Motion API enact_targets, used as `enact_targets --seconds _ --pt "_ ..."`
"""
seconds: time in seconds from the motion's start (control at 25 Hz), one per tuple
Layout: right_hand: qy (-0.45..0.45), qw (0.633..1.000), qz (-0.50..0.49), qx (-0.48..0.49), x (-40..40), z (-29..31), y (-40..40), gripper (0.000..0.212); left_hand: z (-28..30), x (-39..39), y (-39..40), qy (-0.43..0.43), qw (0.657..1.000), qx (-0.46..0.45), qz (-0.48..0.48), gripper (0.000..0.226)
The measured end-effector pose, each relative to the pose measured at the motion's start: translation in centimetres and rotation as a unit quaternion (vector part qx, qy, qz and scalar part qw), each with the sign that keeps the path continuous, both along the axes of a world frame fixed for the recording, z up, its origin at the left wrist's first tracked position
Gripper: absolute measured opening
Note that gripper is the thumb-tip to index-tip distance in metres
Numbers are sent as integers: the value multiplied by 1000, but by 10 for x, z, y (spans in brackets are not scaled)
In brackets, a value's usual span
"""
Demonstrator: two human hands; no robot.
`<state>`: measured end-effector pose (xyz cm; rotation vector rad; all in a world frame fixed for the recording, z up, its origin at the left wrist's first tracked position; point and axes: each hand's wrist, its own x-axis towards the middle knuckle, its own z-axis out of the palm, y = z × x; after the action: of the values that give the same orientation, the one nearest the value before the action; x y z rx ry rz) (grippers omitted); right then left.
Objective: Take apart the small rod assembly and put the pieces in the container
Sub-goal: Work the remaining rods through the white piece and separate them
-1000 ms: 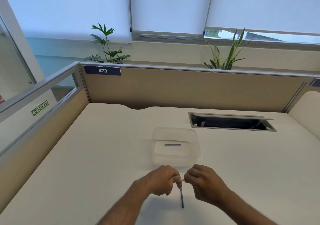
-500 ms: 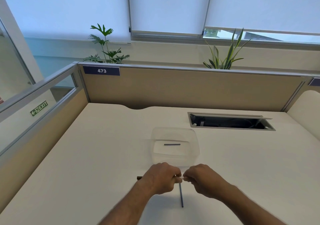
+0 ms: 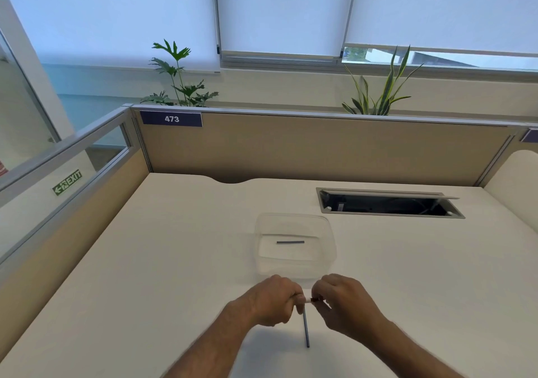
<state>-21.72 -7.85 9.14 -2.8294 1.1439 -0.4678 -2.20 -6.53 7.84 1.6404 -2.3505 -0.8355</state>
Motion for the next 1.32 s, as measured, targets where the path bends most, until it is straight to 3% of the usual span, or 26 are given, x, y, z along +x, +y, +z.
enact_targets --seconds 0.16,0.2,0.24,0.4,0.52,0.6,0.76,0.96,1.12,1.32 --pt "-9 992 -25 126 -1 0 0 49 2 1 0 1 1000 -22 -6 26" --pt "11 991 -10 130 0 0 -1 41 0 1 0 0 1000 -25 -3 24" --pt "27 992 8 123 1 -1 -4 27 -1 1 -1 -3 1000 -25 -3 23" --pt "97 993 38 51 -1 1 -9 29 -4 -3 1 -4 1000 -15 -4 23" --pt "103 993 54 -9 -5 -2 -7 14 -1 -3 2 24 1000 5 -4 25" --pt "71 995 37 -53 -8 -5 -4 13 1 -1 1 46 999 26 -6 28" --pt "7 998 14 -55 -11 -13 -4 18 2 2 1 62 998 31 -3 30" --pt "-104 990 -83 40 -21 -25 -6 13 -4 12 3 102 993 2 66 23" --pt "-126 956 -226 138 -28 -51 0 10 -9 19 4 171 976 -17 136 11" --pt "-115 899 -364 213 -26 -72 13 15 -10 19 1 296 919 -106 238 13"
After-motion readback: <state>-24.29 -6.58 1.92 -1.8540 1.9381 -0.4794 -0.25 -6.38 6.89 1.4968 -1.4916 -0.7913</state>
